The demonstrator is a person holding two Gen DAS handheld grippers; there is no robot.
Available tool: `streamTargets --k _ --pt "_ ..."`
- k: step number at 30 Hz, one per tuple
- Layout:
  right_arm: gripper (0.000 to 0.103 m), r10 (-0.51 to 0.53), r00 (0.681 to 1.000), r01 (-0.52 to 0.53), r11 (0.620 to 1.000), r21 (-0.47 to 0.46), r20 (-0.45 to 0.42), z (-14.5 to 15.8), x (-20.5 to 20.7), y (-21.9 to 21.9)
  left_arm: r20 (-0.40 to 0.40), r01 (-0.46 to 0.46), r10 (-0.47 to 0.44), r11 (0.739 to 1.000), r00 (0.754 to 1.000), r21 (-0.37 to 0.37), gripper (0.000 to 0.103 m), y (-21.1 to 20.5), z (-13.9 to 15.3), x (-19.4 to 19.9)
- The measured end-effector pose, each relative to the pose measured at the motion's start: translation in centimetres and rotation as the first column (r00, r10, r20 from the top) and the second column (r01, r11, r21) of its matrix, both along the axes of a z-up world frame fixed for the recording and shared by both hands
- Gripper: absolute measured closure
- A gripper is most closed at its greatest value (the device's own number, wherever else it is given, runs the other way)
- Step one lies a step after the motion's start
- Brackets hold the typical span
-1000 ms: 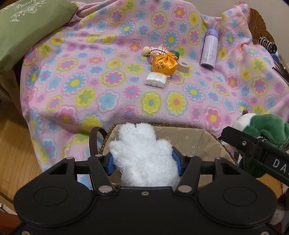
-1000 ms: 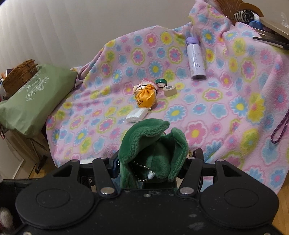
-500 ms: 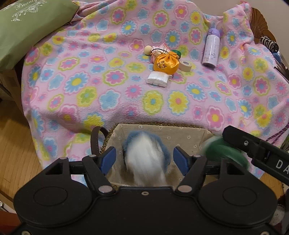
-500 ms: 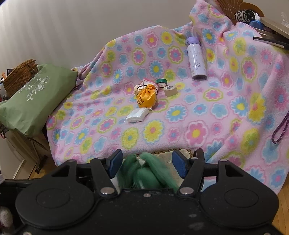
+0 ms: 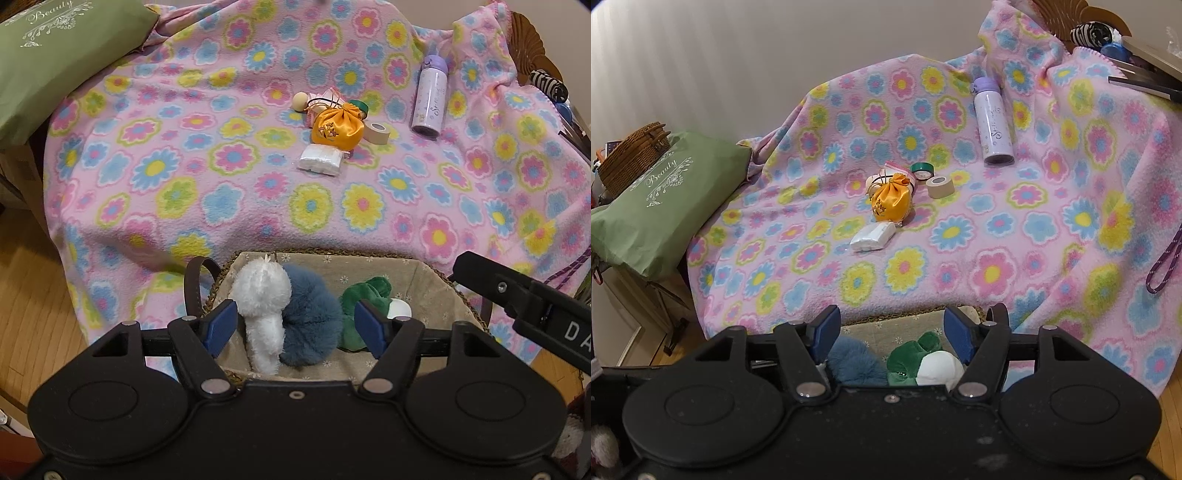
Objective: Organize soft objects
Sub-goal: 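Open both tools and lift them out of the basket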
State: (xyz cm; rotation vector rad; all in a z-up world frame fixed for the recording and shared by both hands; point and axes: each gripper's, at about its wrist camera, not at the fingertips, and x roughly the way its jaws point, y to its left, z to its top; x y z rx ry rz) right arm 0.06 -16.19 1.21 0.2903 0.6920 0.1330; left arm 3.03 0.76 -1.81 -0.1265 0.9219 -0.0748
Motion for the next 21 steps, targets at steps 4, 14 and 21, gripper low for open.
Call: streamTargets --k 4,14,21 --pt "0.04 -0.001 1.0 0.001 1.0 0.0 -0.001 0.01 0.0 0.01 0.0 -0.002 0.002 1.0 1.0 0.008 0.037 0.0 -0.04 -0.07" --pt "0.039 0.003 1.0 -0.003 1.0 -0.004 -0.01 -0.12 0.02 0.07 0.013 -0.011 0.011 0.999 1.0 0.04 0.037 -0.33 0.11 -0.21" --pt "0.039 0.003 1.0 -0.004 1.0 -0.005 -0.015 -0.17 0.11 -0.03 0.026 -0.014 0.013 0.998 1.0 0.053 0.037 -0.4 0.24 -0.26"
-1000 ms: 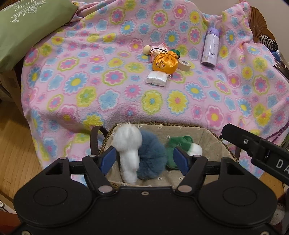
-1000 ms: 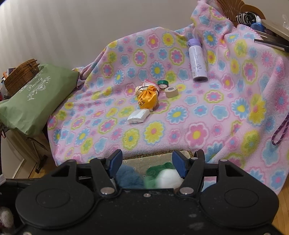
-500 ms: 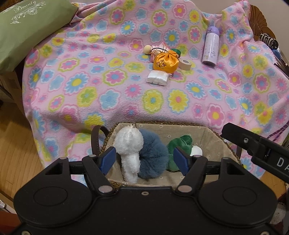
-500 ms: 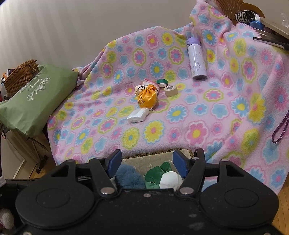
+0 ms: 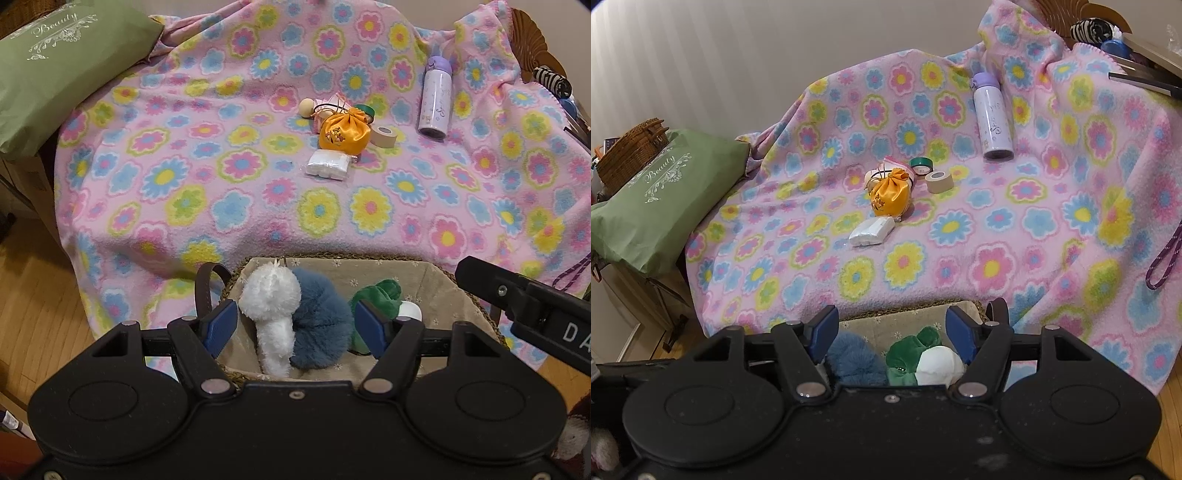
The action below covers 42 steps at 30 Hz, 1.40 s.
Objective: Organize soft objects
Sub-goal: 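Open both tools and lift them out of the basket, then move the left tool toward the orange satin pouch while the right tool approaches the white tissue pack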
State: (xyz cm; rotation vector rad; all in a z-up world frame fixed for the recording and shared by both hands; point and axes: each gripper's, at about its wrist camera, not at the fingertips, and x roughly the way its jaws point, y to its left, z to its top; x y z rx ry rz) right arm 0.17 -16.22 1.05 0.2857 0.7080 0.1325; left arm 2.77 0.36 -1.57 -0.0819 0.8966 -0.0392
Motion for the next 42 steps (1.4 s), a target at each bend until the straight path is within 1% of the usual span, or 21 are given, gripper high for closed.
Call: streamTargets --k 9,12,13,16,19,23,30,35,39,42 --pt "0.037 0.013 1.0 -0.013 1.0 -0.012 0.006 0.1 0.3 0.0 0.038 -0.004 0.003 1.0 0.999 0.027 0.037 0.0 0.6 0.1" --pt "0.035 0.025 0.999 -0.023 0.997 -0.07 0.031 0.4 0.8 0.3 0.064 -0.006 0.003 0.999 0.998 0.046 0.037 0.1 1.0 0.5" --pt "0.033 0.033 0.999 -0.029 0.995 -0.092 0.043 0.6 1.0 0.4 0.074 -0.009 0.005 0.998 0.997 0.057 0.036 0.2 1.1 0.6" --pt "0.031 0.058 0.996 -0.051 0.993 -0.11 0.063 1.2 1.9 0.3 0.101 -0.012 0.003 0.996 0.995 0.091 0.036 0.4 1.5 1.6" --pt "0.029 0.073 0.994 -0.062 0.989 -0.134 0.076 1.8 3.2 0.2 0.129 -0.023 0.007 0.992 0.992 0.121 0.032 0.9 2.0 2.9" --pt "0.025 0.093 0.992 -0.078 0.984 -0.162 0.085 2.3 5.3 -0.1 0.152 -0.033 0.012 0.99 0.988 0.14 0.031 1.4 2.4 4.6" --pt "0.025 0.126 0.99 -0.112 0.973 -0.202 0.061 1.8 9.2 -0.2 0.183 -0.04 0.005 0.981 0.983 0.19 0.031 1.9 2.0 7.7" --pt "0.025 0.126 0.99 -0.106 0.963 -0.246 0.068 1.5 12.3 -0.6 0.199 -0.052 -0.004 0.961 0.98 0.273 0.031 2.3 1.1 10.0" --pt "0.025 0.123 0.991 -0.1 0.953 -0.287 0.062 1.1 14.6 -1.2 0.198 -0.067 0.006 0.95 0.98 0.305 0.031 3.0 0.6 11.6" --pt "0.025 0.109 0.993 -0.091 0.942 -0.322 0.036 0.2 16.2 -1.6 0.205 -0.091 0.022 0.937 0.979 0.337 0.031 3.5 0.1 12.7"
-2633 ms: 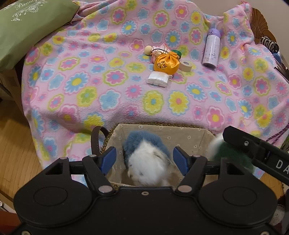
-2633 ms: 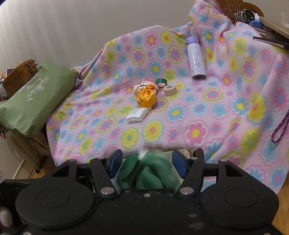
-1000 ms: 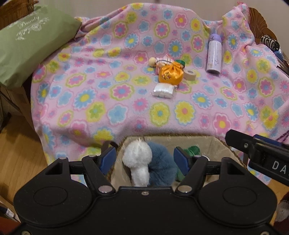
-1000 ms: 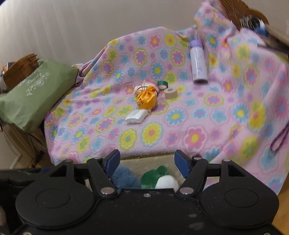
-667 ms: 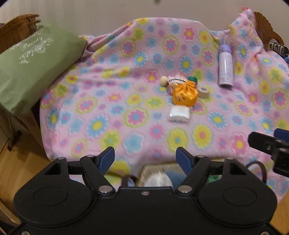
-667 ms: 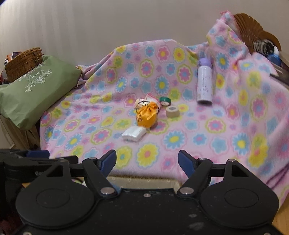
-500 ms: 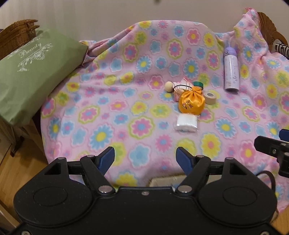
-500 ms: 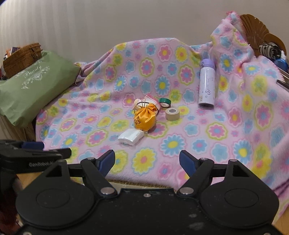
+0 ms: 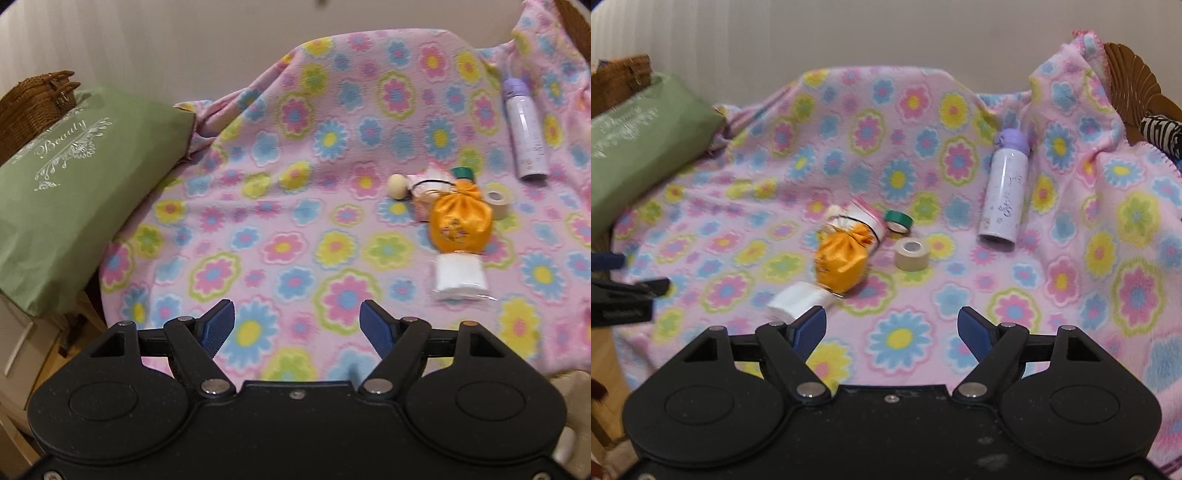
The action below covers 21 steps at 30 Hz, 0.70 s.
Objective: Organize soft objects
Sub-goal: 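Move the left tool toward the orange satin pouch while the right tool approaches the white tissue pack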
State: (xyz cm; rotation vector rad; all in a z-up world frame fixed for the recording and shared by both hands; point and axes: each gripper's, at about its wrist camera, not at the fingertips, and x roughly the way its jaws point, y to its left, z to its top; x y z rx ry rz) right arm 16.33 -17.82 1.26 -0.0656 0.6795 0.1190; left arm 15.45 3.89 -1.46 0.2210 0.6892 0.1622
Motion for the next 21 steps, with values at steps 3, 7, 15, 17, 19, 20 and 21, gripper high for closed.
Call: streamTargets --k 3,7,15,17,19,20,21 --pt "0.025 -0.012 0.999 0.01 0.999 -0.032 -0.045 -1.4 1.3 -0.2 0.001 -0.005 0.005 0.999 1.0 0.032 0.031 0.2 -0.8 0.8" --pt "0.025 -0.029 0.994 0.022 0.998 -0.06 -0.107 -3.4 2.1 -0.5 -0.011 -0.009 0.01 0.998 1.0 0.061 0.031 0.3 -2.0 1.7" --pt "0.025 -0.032 0.981 0.025 0.999 -0.036 -0.194 -5.4 3.0 -0.5 -0.128 0.026 -0.021 0.999 0.991 0.039 0.031 -0.2 -4.2 3.2" --pt "0.025 -0.035 0.98 0.027 0.999 -0.044 -0.195 -5.6 3.3 -0.4 -0.135 0.018 -0.014 0.999 0.991 0.028 0.031 0.0 -4.6 3.5" --pt "0.025 -0.033 0.98 0.025 0.999 -0.043 -0.196 -5.7 3.4 -0.3 -0.141 -0.006 0.007 1.0 0.99 0.008 0.031 0.4 -4.7 3.8" --pt "0.025 -0.031 0.981 0.024 0.999 -0.043 -0.194 -5.6 3.3 -0.2 -0.139 -0.012 0.013 1.0 0.99 0.003 0.031 0.5 -4.8 3.8" --pt "0.025 -0.029 0.982 0.022 0.999 -0.042 -0.189 -5.5 3.1 -0.1 -0.142 -0.015 0.016 1.0 0.99 0.006 0.031 0.6 -4.9 3.9"
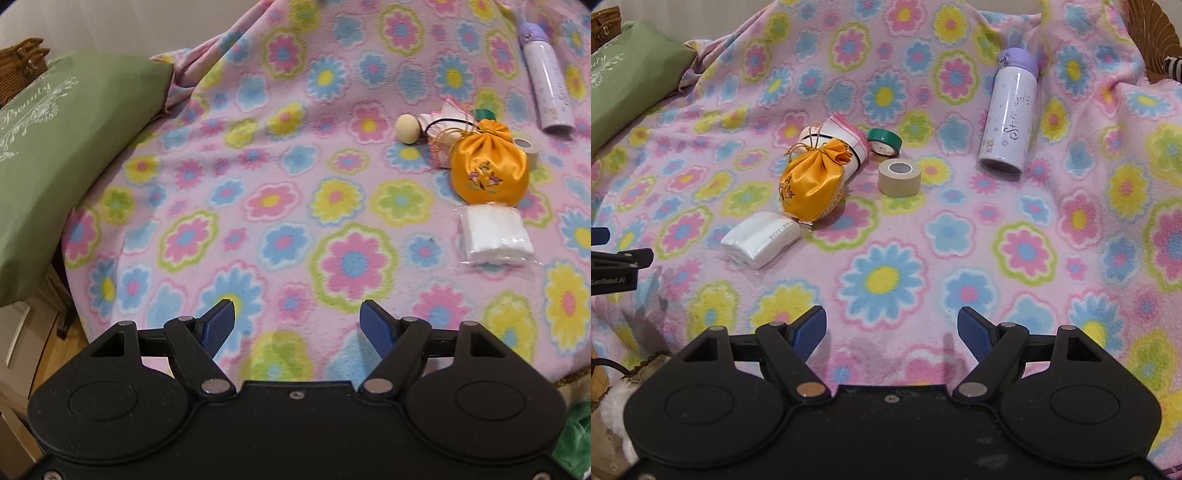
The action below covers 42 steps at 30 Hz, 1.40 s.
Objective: Organize soft objects
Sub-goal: 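Move the left tool toward the orange satin pouch while the right tool approaches the white tissue pack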
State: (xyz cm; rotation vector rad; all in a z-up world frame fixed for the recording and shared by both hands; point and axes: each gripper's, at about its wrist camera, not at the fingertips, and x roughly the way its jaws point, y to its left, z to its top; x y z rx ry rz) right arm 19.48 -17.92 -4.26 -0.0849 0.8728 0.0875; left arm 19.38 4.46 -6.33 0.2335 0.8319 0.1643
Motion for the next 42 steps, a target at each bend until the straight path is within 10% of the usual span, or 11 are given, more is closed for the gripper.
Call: streamTargets --k 14,29,36,42 --pt "0.025 -0.006 0.996 0.005 1.0 0.015 0.093 2.8 -1.3 0.4 0.122 0.036 -0.043 0.997 0.992 0.066 0.031 -1.1 2.7 -1.6" --pt "0.025 -0.046 0.999 0.046 0.997 0.059 0.0 0.6 0.1 -0.1 0.006 0.036 -0.037 0.997 0.999 0.07 0.031 -1.1 0.6 -0.7" --pt "0.023 -0.063 0.993 0.068 0.997 -0.045 0.103 3.1 0.6 0.8 0.056 0.031 -0.038 0.992 0.998 0.126 0.031 -0.6 2.4 -0.2" --pt "0.021 -0.015 0.999 0.01 0.992 0.123 0.037 3.2 3.1 3.0 0.094 0.01 -0.01 1.0 0.996 0.0 0.031 0.5 4.3 3.1"
